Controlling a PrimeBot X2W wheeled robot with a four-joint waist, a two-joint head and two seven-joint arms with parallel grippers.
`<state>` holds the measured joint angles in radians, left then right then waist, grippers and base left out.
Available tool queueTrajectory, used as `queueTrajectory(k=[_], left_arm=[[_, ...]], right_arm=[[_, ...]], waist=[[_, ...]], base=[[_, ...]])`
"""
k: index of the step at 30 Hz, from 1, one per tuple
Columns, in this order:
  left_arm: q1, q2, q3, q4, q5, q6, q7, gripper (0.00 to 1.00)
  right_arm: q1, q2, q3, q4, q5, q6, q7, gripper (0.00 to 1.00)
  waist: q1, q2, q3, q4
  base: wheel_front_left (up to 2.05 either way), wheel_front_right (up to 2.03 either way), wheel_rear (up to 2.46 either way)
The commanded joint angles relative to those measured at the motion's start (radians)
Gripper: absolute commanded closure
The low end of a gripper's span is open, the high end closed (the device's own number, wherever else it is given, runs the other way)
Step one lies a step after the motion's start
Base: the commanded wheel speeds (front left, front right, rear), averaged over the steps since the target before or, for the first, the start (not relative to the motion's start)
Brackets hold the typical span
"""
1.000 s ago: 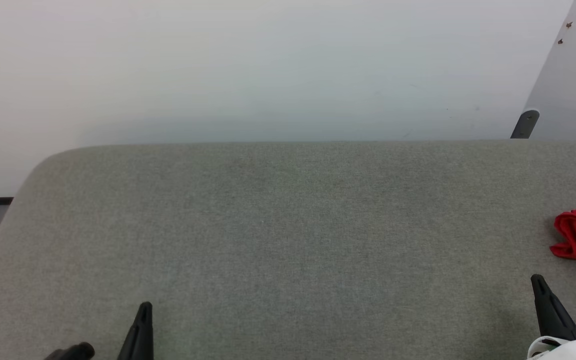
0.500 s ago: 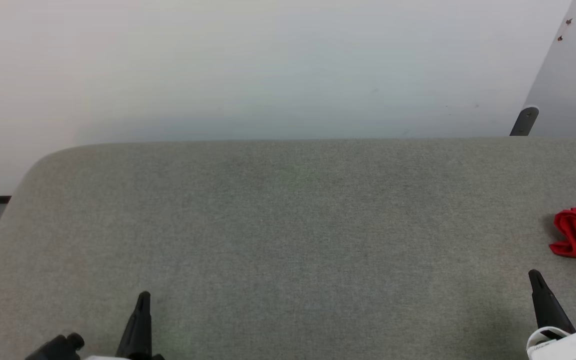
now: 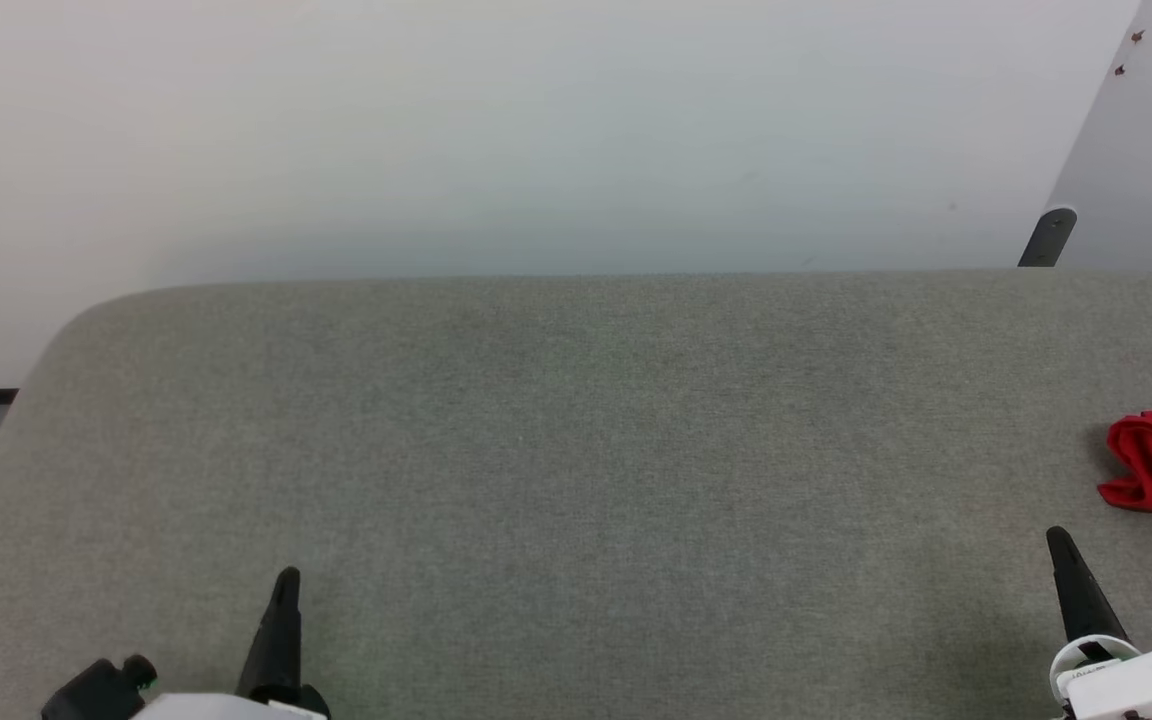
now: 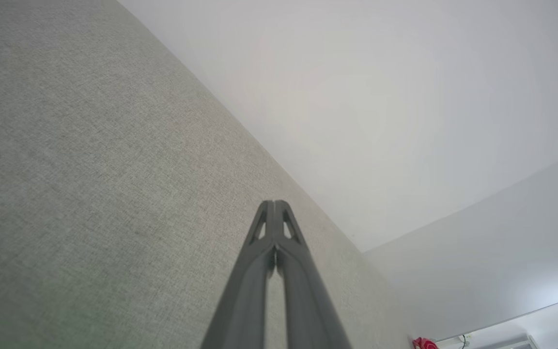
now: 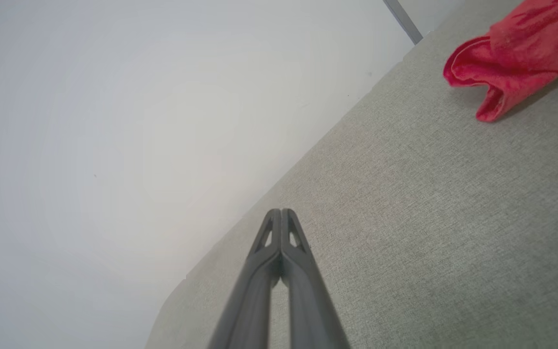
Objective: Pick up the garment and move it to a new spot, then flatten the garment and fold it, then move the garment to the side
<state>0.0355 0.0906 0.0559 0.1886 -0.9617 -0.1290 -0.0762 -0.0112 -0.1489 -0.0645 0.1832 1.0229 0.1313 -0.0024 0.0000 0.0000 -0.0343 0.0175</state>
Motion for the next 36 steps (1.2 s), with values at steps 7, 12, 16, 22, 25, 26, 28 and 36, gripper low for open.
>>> queueTrajectory(k=[7, 12, 16, 22, 25, 26, 28, 36], left_arm=[[-0.04, -0.003, 0.01, -0.001, -0.096, -0.001, 0.025, 1.0], [-0.049, -0.006, 0.013, 0.004, -0.149, -0.002, 0.04, 1.0], [-0.059, -0.008, 0.016, 0.008, -0.19, -0.002, 0.051, 1.0], [-0.069, -0.01, 0.02, 0.015, -0.247, -0.002, 0.068, 1.0], [-0.075, -0.012, 0.023, 0.017, -0.276, -0.002, 0.076, 1.0], [-0.077, -0.012, 0.023, 0.019, -0.284, -0.002, 0.078, 1.0], [-0.081, -0.014, 0.025, 0.02, -0.302, -0.002, 0.083, 1.0], [-0.093, -0.017, 0.029, 0.027, -0.362, -0.002, 0.102, 1.0]], right_arm=[[-0.033, 0.011, -0.014, 0.0, 0.087, 0.0, 0.017, 1.0], [-0.038, 0.018, -0.017, 0.006, 0.135, 0.0, 0.026, 1.0], [-0.044, 0.025, -0.02, 0.01, 0.17, 0.0, 0.033, 1.0], [-0.054, 0.035, -0.024, 0.017, 0.221, 0.0, 0.044, 1.0], [-0.055, 0.039, -0.026, 0.02, 0.247, 0.0, 0.049, 1.0], [-0.055, 0.041, -0.027, 0.021, 0.256, 0.0, 0.051, 1.0], [-0.058, 0.044, -0.027, 0.023, 0.271, 0.0, 0.053, 1.0], [-0.067, 0.053, -0.032, 0.029, 0.327, 0.0, 0.065, 1.0]], waist=[[0.0, 0.0, 0.004, -0.002], [0.0, 0.0, 0.006, -0.003], [0.0, 0.0, 0.008, -0.004], [0.0, 0.0, 0.011, -0.005], [0.0, 0.0, 0.012, -0.006], [0.0, 0.0, 0.013, -0.006], [0.0, 0.0, 0.014, -0.006], [0.0, 0.0, 0.017, -0.008]], base=[[0.0, 0.0, 0.0], [0.0, 0.0, 0.0], [0.0, 0.0, 0.0], [0.0, 0.0, 0.0], [0.0, 0.0, 0.0], [0.0, 0.0, 0.0], [0.0, 0.0, 0.0], [0.0, 0.0, 0.0]])
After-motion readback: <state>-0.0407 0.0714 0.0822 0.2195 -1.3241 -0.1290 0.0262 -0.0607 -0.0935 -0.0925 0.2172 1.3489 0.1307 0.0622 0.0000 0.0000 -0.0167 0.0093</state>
